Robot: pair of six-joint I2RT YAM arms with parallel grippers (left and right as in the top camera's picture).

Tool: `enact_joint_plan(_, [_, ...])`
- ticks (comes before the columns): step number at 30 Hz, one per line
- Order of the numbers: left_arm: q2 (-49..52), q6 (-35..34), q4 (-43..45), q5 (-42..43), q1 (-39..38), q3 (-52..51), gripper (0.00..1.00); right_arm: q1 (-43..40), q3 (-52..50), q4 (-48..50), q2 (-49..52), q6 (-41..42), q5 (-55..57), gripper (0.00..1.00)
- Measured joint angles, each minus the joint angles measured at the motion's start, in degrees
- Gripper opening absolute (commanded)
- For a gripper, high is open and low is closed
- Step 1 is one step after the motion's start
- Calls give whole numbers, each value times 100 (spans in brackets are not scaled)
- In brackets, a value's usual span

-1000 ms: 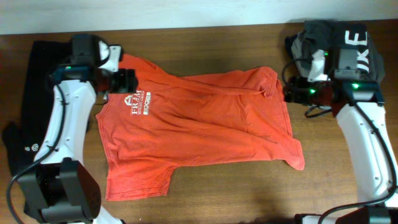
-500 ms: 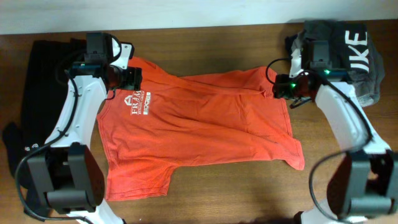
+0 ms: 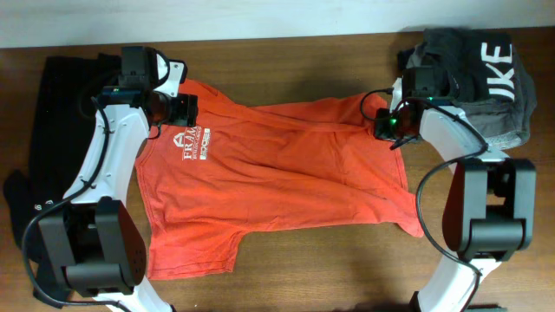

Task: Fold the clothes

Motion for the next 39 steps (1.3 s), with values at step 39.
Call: enact_joint_plan(39, [2, 0, -144, 0, 0, 0, 74, 103, 0, 426, 385, 472, 68, 12])
